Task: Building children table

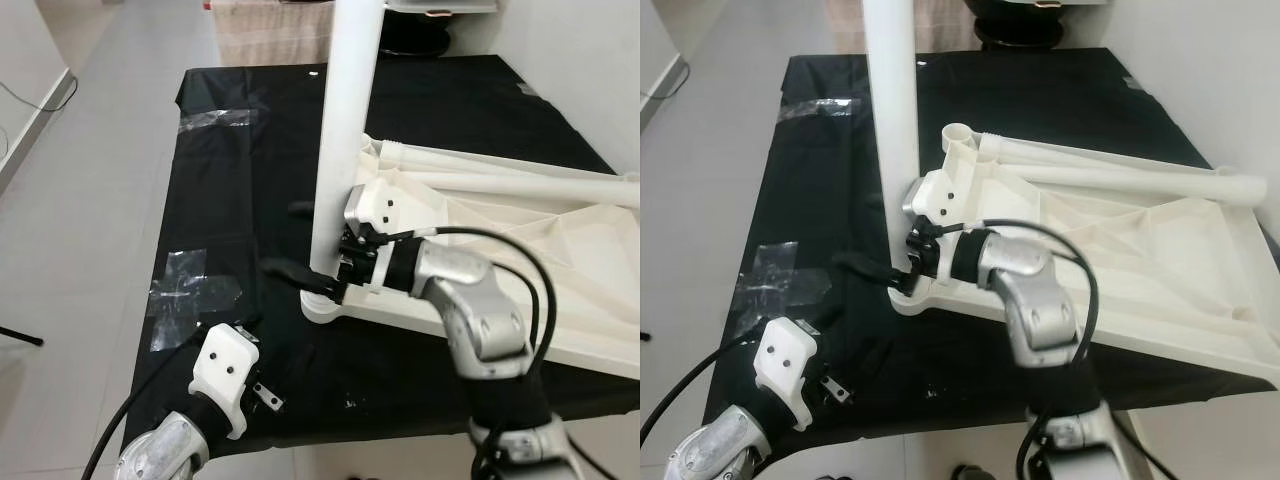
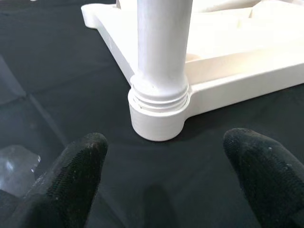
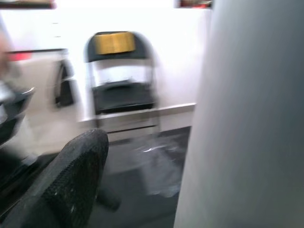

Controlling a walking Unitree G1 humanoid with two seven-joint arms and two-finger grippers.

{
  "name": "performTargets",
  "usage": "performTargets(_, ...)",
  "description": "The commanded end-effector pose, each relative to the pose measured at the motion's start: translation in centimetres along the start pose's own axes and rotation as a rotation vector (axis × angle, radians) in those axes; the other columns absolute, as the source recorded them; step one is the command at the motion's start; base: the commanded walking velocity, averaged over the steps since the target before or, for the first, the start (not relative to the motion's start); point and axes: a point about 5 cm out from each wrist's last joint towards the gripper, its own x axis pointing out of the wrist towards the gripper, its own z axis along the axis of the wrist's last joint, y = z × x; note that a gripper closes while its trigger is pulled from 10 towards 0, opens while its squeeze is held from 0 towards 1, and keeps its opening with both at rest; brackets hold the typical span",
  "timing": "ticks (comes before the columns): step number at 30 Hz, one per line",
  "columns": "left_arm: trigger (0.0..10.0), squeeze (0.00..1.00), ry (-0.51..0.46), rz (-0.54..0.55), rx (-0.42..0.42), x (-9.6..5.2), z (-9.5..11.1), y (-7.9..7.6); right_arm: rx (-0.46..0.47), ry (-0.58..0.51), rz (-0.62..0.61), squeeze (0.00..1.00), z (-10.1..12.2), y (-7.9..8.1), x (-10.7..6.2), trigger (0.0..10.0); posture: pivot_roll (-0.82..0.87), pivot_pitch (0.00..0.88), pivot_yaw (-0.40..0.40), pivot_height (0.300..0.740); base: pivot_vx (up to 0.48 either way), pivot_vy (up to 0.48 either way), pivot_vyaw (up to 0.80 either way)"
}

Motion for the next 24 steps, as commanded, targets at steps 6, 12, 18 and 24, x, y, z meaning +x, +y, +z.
performTargets(6,10.0,0.00,0.019,-0.010,-0.013,-1.3,0.2,-1.2,0.057,0.011,0.255,0.00,0.0,-1.7,1.5,10.0,0.12,0.239,-0.073,0.740,0.000,0.000,0.00)
performTargets(12,10.0,0.00,0.034,-0.011,-0.023,-2.0,0.2,-1.7,0.080,-0.040,0.316,0.00,0.8,-3.5,1.6,3.6,0.14,0.249,-0.068,0.740,0.000,0.000,0.00)
performTargets(18,10.0,0.00,0.038,-0.016,-0.030,-2.2,0.3,-1.9,0.086,-0.040,0.362,0.00,0.9,-3.8,1.1,0.0,0.14,0.260,-0.062,0.740,0.000,0.000,0.00)
performTargets(24,10.0,0.00,0.039,-0.017,-0.037,-2.1,0.2,-1.9,0.041,-0.035,0.313,0.00,0.7,-3.4,-1.1,0.0,0.10,0.252,-0.068,0.740,0.000,0.000,0.00)
